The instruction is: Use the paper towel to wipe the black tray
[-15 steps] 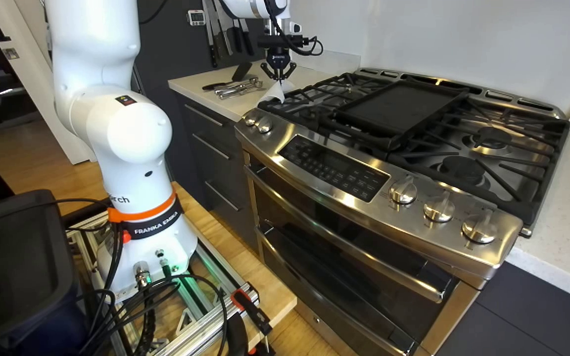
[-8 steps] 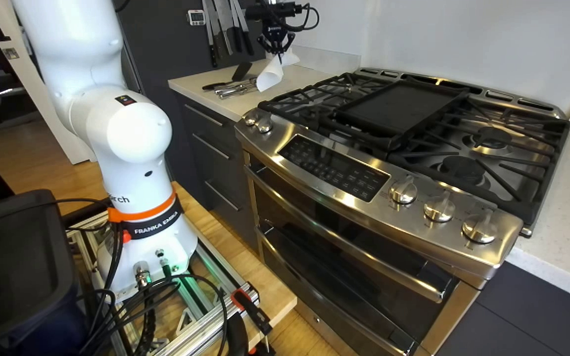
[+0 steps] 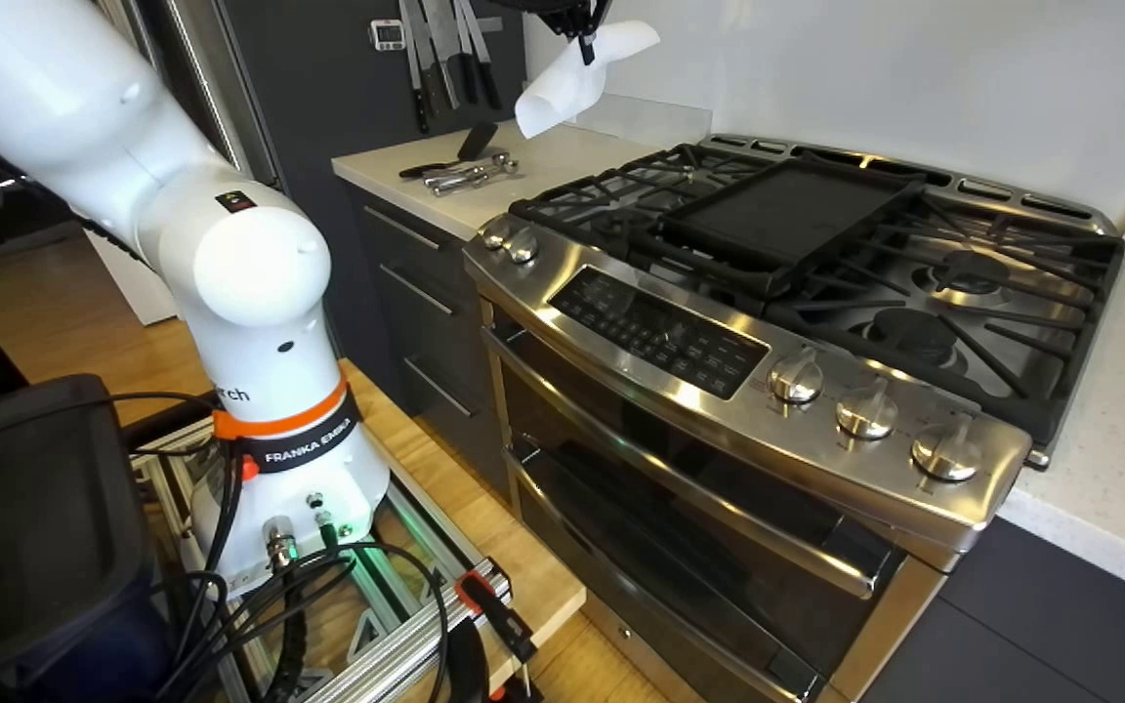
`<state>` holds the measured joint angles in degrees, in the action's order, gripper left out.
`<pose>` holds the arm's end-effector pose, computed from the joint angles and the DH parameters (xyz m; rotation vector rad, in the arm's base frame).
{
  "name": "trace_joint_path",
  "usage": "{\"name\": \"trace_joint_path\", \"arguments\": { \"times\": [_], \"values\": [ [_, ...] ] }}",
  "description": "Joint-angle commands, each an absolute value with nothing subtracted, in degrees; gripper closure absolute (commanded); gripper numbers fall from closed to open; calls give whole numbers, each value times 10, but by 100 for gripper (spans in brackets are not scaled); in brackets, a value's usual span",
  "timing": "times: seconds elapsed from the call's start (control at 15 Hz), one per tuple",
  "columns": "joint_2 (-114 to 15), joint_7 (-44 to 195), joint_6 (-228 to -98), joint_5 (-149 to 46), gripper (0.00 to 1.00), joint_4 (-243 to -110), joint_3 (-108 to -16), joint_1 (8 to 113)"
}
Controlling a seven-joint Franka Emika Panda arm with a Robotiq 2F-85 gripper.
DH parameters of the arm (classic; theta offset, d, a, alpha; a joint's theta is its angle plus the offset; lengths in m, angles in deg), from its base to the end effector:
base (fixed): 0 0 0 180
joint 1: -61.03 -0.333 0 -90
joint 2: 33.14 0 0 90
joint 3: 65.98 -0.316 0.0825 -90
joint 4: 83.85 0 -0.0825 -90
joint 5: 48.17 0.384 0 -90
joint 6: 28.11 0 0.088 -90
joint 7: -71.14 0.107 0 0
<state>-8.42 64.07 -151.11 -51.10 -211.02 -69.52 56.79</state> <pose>0.4513 0.0634 0.5827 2.9920 0.4191 0.5467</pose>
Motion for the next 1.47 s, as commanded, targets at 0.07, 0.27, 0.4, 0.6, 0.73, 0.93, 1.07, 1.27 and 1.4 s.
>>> {"name": "trace_joint_path", "arguments": {
  "times": [0.07,0.27,0.4,0.6,0.73,0.93,1.07,1.27,1.4],
  "values": [
    [-1,702,-1538,-549,100,-2179,-664,630],
    [0,714,-1558,-561,100,-2184,-635,668],
    [-12,699,-1544,-551,98,-2165,-635,662],
    [-14,698,-1557,-550,98,-2168,-620,673],
    [-14,698,-1559,-550,98,-2169,-621,673],
    [-50,713,-1561,-562,100,-2134,-620,689],
    [-84,710,-1544,-555,100,-2098,-608,695],
    [-153,697,-1518,-536,100,-2037,-581,698],
    [-199,673,-1498,-509,100,-1998,-559,691]
  ]
}}
